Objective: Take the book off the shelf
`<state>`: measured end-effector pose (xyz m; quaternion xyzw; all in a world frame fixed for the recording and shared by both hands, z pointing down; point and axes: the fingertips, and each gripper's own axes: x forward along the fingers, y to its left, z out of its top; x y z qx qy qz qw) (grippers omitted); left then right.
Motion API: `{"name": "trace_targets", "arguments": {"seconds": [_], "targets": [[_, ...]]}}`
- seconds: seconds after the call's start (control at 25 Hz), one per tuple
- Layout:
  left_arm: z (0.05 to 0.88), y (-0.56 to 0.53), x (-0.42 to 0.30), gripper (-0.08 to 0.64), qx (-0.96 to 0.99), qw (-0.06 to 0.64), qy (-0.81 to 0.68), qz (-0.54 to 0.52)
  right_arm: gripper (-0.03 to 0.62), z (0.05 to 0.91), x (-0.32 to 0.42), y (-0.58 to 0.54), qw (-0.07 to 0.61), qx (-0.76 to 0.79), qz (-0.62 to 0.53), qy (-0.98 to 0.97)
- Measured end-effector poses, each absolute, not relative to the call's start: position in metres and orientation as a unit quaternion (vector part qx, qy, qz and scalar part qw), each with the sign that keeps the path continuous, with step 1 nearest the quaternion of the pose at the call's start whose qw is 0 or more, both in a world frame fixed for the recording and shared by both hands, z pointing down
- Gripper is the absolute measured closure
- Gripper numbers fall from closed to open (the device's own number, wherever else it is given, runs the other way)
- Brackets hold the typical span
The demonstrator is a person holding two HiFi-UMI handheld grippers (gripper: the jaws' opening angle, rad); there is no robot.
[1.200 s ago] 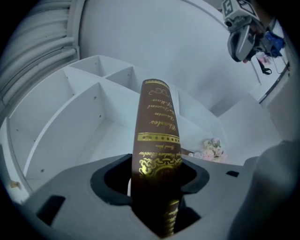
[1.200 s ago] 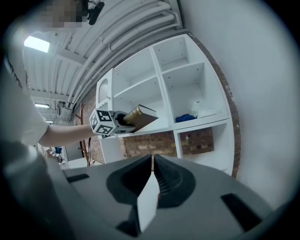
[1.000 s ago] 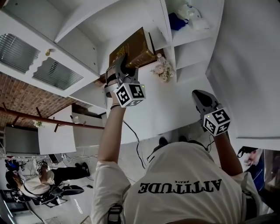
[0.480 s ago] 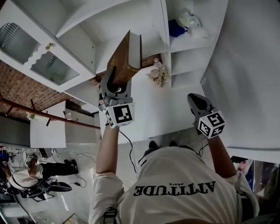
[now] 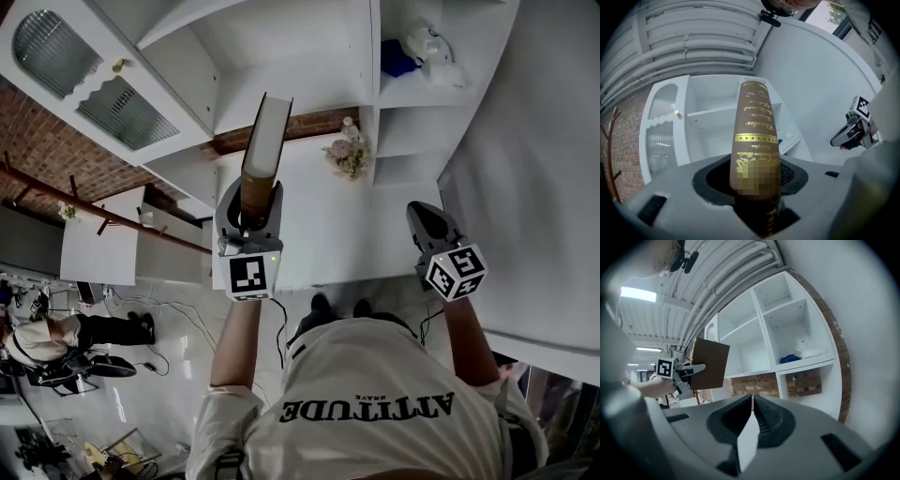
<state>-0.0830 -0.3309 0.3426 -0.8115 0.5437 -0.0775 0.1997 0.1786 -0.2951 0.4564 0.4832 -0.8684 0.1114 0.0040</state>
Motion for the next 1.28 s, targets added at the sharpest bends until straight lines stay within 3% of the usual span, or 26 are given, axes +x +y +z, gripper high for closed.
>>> {"name": "trace_targets", "arguments": {"seconds": [0.4, 1.28], "targets": [[0.378, -0.269, -0.136, 0.322, -0.802, 0.126, 0.582, -0.057, 0.558, 0.467, 0.136, -0.279, 0.013, 0.455, 0.112, -0.883], [0.391, -0.116, -0.292, 0.322, -0.802, 0.092, 0.589, 0.02, 0.558, 0.428, 0.024, -0.144, 0.054, 0.515, 0.044, -0.854]]}}
